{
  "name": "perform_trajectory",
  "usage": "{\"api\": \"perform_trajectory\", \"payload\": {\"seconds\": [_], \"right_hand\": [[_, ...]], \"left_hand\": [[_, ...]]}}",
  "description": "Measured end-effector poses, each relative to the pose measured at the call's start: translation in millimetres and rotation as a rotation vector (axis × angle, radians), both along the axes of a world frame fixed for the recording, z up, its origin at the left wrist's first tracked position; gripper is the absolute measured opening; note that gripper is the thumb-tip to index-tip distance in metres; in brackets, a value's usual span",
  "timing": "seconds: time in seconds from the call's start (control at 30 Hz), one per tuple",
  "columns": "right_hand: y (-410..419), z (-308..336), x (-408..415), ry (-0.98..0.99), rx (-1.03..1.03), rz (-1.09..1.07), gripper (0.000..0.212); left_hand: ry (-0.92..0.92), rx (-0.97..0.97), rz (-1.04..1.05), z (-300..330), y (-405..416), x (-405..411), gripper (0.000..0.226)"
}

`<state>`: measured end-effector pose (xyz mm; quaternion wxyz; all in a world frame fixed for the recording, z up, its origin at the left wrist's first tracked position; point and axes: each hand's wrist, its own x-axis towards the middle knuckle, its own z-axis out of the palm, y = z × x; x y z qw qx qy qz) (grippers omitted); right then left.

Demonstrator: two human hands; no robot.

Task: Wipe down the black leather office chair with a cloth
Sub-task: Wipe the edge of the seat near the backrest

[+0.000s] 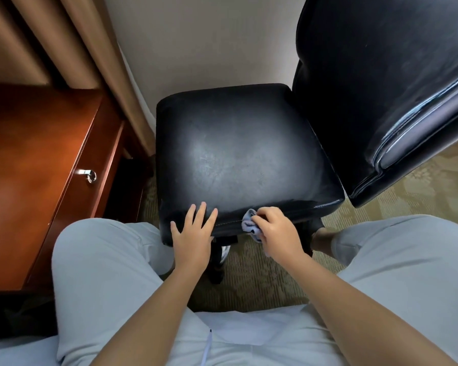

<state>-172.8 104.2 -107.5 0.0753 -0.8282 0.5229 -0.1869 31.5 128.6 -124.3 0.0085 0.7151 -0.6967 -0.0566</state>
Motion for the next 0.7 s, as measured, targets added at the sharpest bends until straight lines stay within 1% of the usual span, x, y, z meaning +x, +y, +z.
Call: {"api": "perform_trajectory", "payload": {"seconds": [0.03, 0.1, 0.17, 0.23, 0.33, 0.37, 0.43, 0.5, 0.53, 0.57, 0.6, 0.67, 0.7], "right_hand": [[0.1, -2.0, -2.8, 0.0, 0.014, -0.026, 0.028], [0.5, -4.3, -10.3, -0.058, 0.073, -0.198, 0.03], [0.5, -6.0, -9.9, -0.097, 0.055, -0.308, 0.031], [0.1, -2.6, 4.5, -0.11, 0.034, -0.293, 0.03], [2.5, -1.0, 17.1, -0.103, 0.078, -0.198, 0.034], [1.5, -1.5, 12.4, -0.105, 0.093, -0.227, 0.034], [-1.9, -6.0, -5.0, -0.138, 0.134, -0.414, 0.026], [-5.5, -12.1, -20.6, -0.145, 0.169, -0.63, 0.025], [-6.1, -12.3, -22.3, -0.138, 0.179, -0.691, 0.026], [-6.1, -10.8, -20.1, -0.132, 0.176, -0.711, 0.027], [-4.9, -8.1, -15.0, -0.134, 0.169, -0.679, 0.028], [-1.2, -4.5, -8.3, -0.134, 0.156, -0.544, 0.03], [0.7, -2.6, -8.8, -0.14, 0.16, -0.512, 0.032]], "left_hand": [[0.003, -0.001, 0.013, 0.2, -0.2, 2.6, 0.074], [-0.006, 0.014, 0.039, 2.2, -1.3, 5.5, 0.076], [-0.011, 0.062, 0.065, 7.9, -4.8, 3.5, 0.077], [-0.003, 0.095, 0.054, 16.4, -10.3, -4.1, 0.077], [0.012, 0.085, -0.112, 20.5, -14.9, -20.7, 0.069], [0.02, 0.095, -0.158, 20.7, -16.3, -23.3, 0.066], [0.034, 0.114, -0.175, 22.0, -19.7, -21.4, 0.063], [0.011, 0.128, -0.188, 21.5, -20.6, -16.0, 0.066], [-0.007, 0.138, -0.2, 21.6, -19.3, -15.0, 0.069], [-0.022, 0.148, -0.204, 21.2, -17.2, -16.2, 0.071], [-0.027, 0.155, -0.2, 20.5, -15.5, -19.9, 0.073], [-0.024, 0.171, -0.192, 20.8, -14.0, -32.0, 0.076], [-0.031, 0.176, -0.211, 20.8, -15.0, -38.4, 0.08]]}}
